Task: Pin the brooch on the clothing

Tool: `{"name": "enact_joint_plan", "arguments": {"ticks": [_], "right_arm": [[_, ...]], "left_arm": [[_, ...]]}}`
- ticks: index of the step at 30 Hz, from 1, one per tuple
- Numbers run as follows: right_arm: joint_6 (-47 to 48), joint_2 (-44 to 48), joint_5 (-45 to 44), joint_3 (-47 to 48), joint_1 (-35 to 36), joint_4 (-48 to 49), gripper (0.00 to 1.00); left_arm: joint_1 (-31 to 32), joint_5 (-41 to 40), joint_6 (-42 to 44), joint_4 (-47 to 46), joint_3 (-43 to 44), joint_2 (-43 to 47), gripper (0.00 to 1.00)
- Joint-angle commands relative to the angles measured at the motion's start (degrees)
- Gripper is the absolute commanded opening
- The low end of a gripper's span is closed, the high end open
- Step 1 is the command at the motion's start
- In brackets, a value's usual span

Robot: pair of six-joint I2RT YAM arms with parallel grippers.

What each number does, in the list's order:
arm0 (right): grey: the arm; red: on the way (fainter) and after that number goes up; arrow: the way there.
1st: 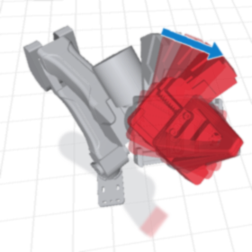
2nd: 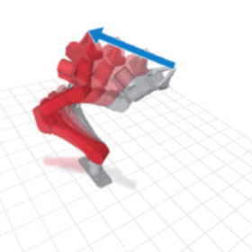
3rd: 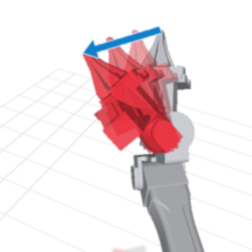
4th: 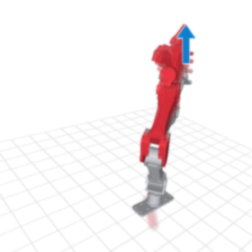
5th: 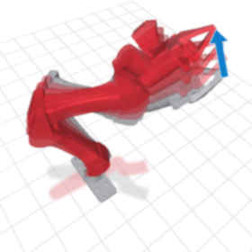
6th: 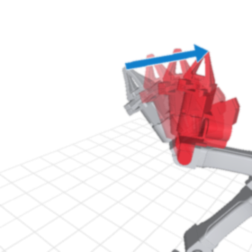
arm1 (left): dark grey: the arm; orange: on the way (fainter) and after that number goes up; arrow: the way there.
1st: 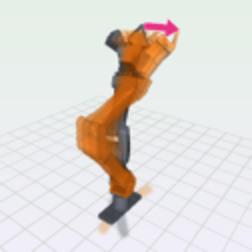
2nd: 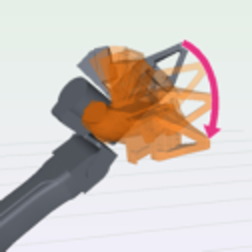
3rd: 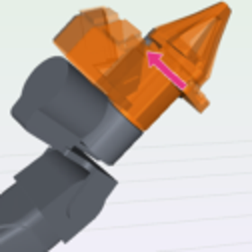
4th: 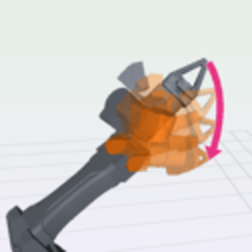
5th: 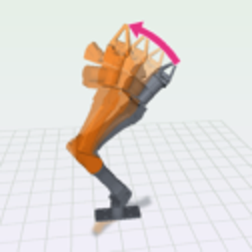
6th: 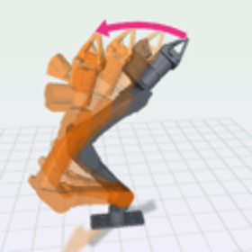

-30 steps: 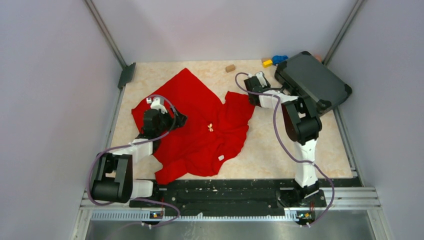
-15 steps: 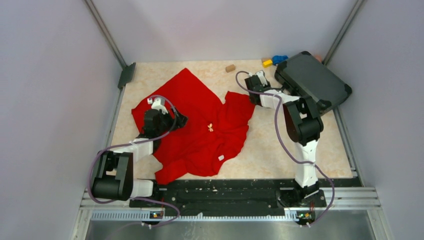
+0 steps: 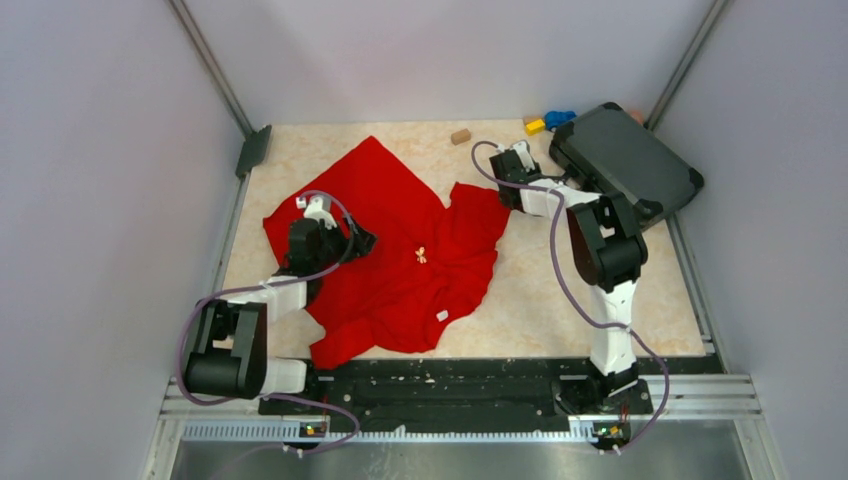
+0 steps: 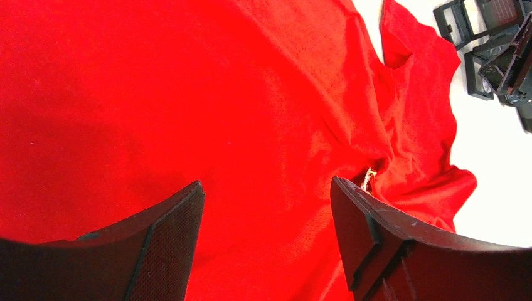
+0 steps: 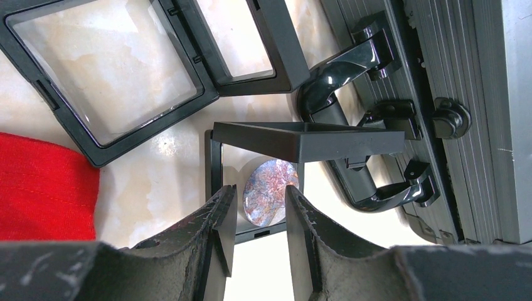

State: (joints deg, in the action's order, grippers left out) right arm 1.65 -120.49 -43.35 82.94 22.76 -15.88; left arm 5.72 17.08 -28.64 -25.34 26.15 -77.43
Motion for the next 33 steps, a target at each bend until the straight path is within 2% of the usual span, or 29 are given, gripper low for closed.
{"name": "enact_joint_plan", "arguments": {"ticks": [1,28,33], "right_arm": [[-0.86,1.87,0.17,0.16,0.28,0.39,0.35],[-1.21,-1.77,-0.14,0.2,-0.52,-0.12,0.29],[-1.21,-2.06,-1.29,0.12,-0.53,0.09,0.21]], "left_arm": [[-0.07,0.76,-0.27,-2.17,1.16,-0.13,0.77],[-0.06,1.04,-0.18,-1.99,1.28,-0.18,0.75],[-0.05,1.01,-0.18,-1.99,1.27,-0.17,0.75]]}}
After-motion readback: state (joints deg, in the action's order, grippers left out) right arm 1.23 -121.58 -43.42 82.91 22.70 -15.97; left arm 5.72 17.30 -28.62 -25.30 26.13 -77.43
